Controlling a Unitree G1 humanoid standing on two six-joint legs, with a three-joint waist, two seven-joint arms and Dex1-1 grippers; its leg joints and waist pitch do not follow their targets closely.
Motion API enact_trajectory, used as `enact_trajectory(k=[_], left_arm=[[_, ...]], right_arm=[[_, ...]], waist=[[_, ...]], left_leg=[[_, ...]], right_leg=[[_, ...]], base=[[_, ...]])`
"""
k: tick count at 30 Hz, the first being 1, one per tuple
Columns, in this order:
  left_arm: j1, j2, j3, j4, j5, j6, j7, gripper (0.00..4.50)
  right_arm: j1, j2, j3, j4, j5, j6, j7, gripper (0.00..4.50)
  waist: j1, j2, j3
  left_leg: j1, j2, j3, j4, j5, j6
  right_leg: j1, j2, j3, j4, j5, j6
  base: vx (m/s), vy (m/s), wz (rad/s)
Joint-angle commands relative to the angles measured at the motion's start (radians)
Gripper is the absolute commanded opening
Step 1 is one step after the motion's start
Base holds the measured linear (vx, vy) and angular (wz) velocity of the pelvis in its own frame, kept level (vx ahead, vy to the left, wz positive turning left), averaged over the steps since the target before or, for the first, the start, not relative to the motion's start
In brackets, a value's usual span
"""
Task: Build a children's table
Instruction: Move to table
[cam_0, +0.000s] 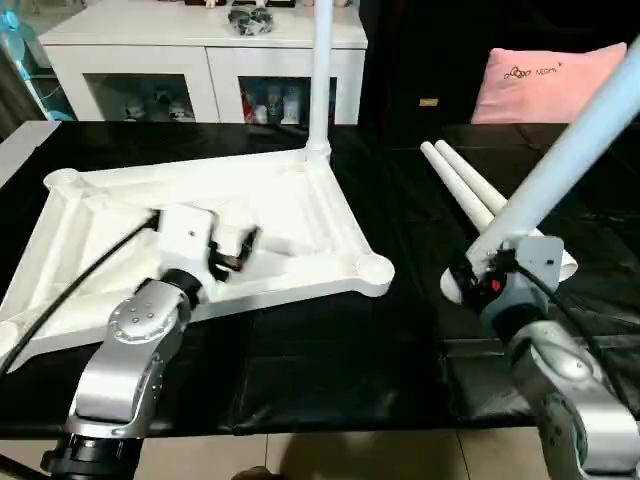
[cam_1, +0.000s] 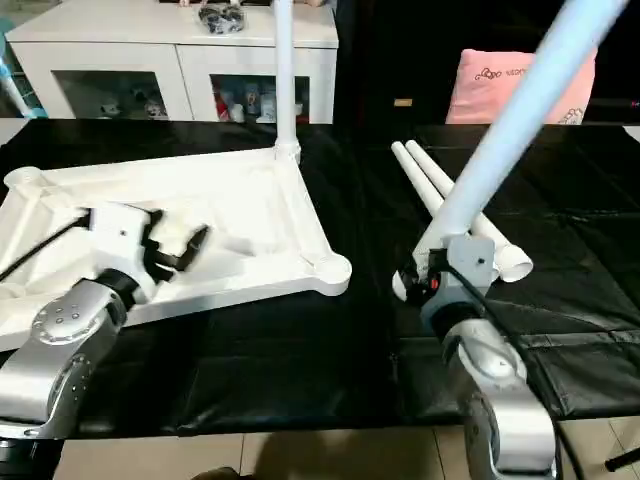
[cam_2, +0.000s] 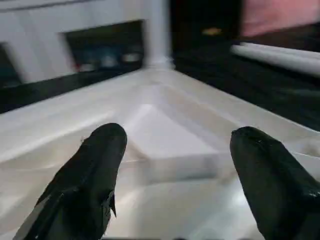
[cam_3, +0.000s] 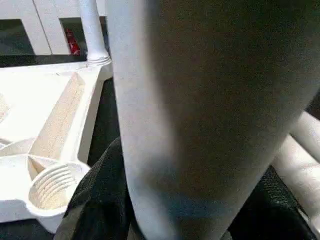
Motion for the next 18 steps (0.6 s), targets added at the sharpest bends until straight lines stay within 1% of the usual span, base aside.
enact_trajectory(k=[1, 2, 3, 4, 5, 6, 7, 8, 9, 10, 11, 13, 14, 15, 16, 17, 18], left_arm=[[-0.017, 0.014, -0.02, 0.013, -0.016, 0.016, -0.042, 3.78], [-0.019, 0.018, -0.026, 0.015, -0.021, 0.019, -0.058, 3.78], [-0.031, 0.051, -0.071, 0.029, -0.045, 0.039, -0.164, 3.78], [-0.037, 0.068, -0.094, 0.036, -0.053, 0.047, -0.215, 3.78], [-0.046, 0.087, -0.119, 0.046, -0.057, 0.051, -0.268, 3.78], [-0.05, 0.096, -0.129, 0.051, -0.057, 0.051, -0.291, 3.78], [-0.077, 0.117, -0.163, 0.077, -0.048, 0.05, -0.352, 3.78], [-0.085, 0.122, -0.171, 0.084, -0.045, 0.05, -0.365, 3.78], [-0.105, 0.129, -0.19, 0.103, -0.035, 0.052, -0.39, 3.78], [-0.139, 0.137, -0.225, 0.137, -0.01, 0.03, -0.428, 3.78], [-0.179, 0.137, -0.257, 0.172, 0.0, 0.023, -0.475, 3.78], [-0.195, 0.135, -0.267, 0.185, 0.0, 0.025, -0.493, 3.78], [-0.231, 0.127, -0.281, 0.217, -0.003, 0.035, -0.516, 3.78], [-0.256, 0.122, -0.29, 0.241, -0.004, 0.041, -0.534, 4.12], [-0.289, 0.119, -0.302, 0.273, -0.008, 0.058, -0.561, 4.12], [-0.3, 0.119, -0.307, 0.286, -0.006, 0.068, -0.569, 4.12], [-0.34, 0.118, -0.335, 0.334, 0.019, 0.084, -0.584, 4.12]], right_arm=[[-0.022, -0.007, -0.016, 0.007, 0.005, -0.011, 0.007, 1.96], [-0.024, -0.01, -0.016, 0.008, 0.006, -0.011, 0.011, 1.96], [-0.039, -0.029, -0.02, 0.013, 0.014, -0.014, 0.033, 1.96], [-0.045, -0.037, -0.021, 0.015, 0.017, -0.016, 0.042, 1.96], [-0.051, -0.049, -0.019, 0.017, 0.024, -0.016, 0.062, 1.96], [-0.053, -0.055, -0.017, 0.019, 0.028, -0.016, 0.07, 1.96], [-0.059, -0.072, -0.01, 0.023, 0.041, -0.018, 0.103, 1.96], [-0.06, -0.075, -0.01, 0.024, 0.044, -0.018, 0.11, 1.96], [-0.065, -0.079, -0.01, 0.027, 0.05, -0.015, 0.118, 1.96], [-0.073, -0.086, -0.008, 0.034, 0.052, -0.017, 0.133, 1.96], [-0.081, -0.091, -0.007, 0.046, 0.048, -0.019, 0.137, 1.96], [-0.085, -0.093, -0.006, 0.052, 0.045, -0.019, 0.137, 1.96], [-0.09, -0.096, -0.005, 0.058, 0.042, -0.019, 0.139, 1.96], [-0.093, -0.097, -0.004, 0.062, 0.041, -0.019, 0.14, 1.96], [-0.096, -0.099, -0.002, 0.064, 0.042, -0.018, 0.142, 1.96], [-0.096, -0.1, -0.001, 0.065, 0.042, -0.018, 0.143, 1.96], [-0.096, -0.102, 0.001, 0.066, 0.043, -0.018, 0.147, 1.96]], waist=[[0.001, 0.006, -0.046], [0.001, 0.006, -0.049], [0.001, 0.005, -0.051], [0.003, 0.008, -0.052], [0.003, 0.009, -0.052], [0.003, 0.01, -0.055], [0.001, 0.002, -0.054], [0.004, -0.002, -0.056], [0.003, 0.001, -0.056], [0.004, 0.001, -0.054], [0.006, 0.001, -0.053], [0.007, 0.004, -0.053], [0.005, 0.0, -0.051], [0.006, 0.001, -0.052], [0.007, 0.004, -0.053], [0.009, 0.001, -0.053], [0.009, 0.002, -0.052]], left_leg=[[0.021, 0.115, -0.051, -0.1, -0.259, -0.032], [0.021, 0.116, -0.05, -0.101, -0.237, -0.031], [0.022, 0.115, -0.049, -0.103, -0.221, -0.023], [0.023, 0.113, -0.047, -0.103, -0.209, -0.018], [0.023, 0.114, -0.047, -0.103, -0.203, -0.017], [0.025, 0.117, -0.044, -0.101, -0.17, -0.006], [0.024, 0.117, -0.041, -0.101, -0.161, 0.005], [0.026, 0.117, -0.038, -0.1, -0.152, 0.012], [0.027, 0.117, -0.033, -0.099, -0.142, 0.019], [0.029, 0.118, -0.03, -0.099, -0.153, 0.023], [0.033, 0.118, -0.028, -0.1, -0.174, 0.02], [0.035, 0.121, -0.028, -0.101, -0.193, 0.007], [0.032, 0.123, -0.026, -0.103, -0.201, -0.001], [0.036, 0.121, -0.024, -0.102, -0.21, -0.008], [0.036, 0.12, -0.024, -0.101, -0.211, -0.012], [0.038, 0.12, -0.021, -0.1, -0.215, -0.015], [0.034, 0.121, -0.021, -0.1, -0.213, -0.015]], right_leg=[[0.017, -0.115, 0.07, -0.092, -0.261, -0.162], [0.02, -0.11, 0.068, -0.085, -0.203, -0.172], [0.022, -0.108, 0.067, -0.082, -0.148, -0.179], [0.022, -0.106, 0.066, -0.076, -0.114, -0.184], [0.023, -0.106, 0.066, -0.074, -0.094, -0.187], [0.027, -0.106, 0.066, -0.067, -0.027, -0.2], [0.029, -0.106, 0.065, -0.069, -0.012, -0.204], [0.03, -0.107, 0.064, -0.067, -0.003, -0.207], [0.029, -0.107, 0.064, -0.064, 0.015, -0.215], [0.027, -0.107, 0.064, -0.067, 0.004, -0.219], [0.025, -0.107, 0.064, -0.07, -0.031, -0.218], [0.024, -0.11, 0.064, -0.069, -0.053, -0.223], [0.026, -0.111, 0.066, -0.07, -0.065, -0.225], [0.024, -0.112, 0.066, -0.071, -0.079, -0.229], [0.024, -0.113, 0.066, -0.07, -0.084, -0.231], [0.023, -0.114, 0.067, -0.073, -0.1, -0.23], [0.026, -0.116, 0.068, -0.073, -0.101, -0.231]], base=[[0.0, 0.0, 0.0], [0.0, 0.0, 0.0], [0.0, 0.0, 0.0], [0.0, 0.0, 0.0], [0.0, 0.0, 0.0], [0.0, 0.0, 0.0], [0.0, 0.0, 0.0], [0.0, 0.0, 0.0], [0.0, 0.0, 0.0], [0.0, 0.0, 0.0], [0.0, 0.0, 0.0], [0.0, 0.0, 0.0], [0.0, 0.0, 0.0], [0.0, 0.0, 0.0], [0.0, 0.0, 0.0], [0.0, 0.0, 0.0], [0.0, 0.0, 0.0]])
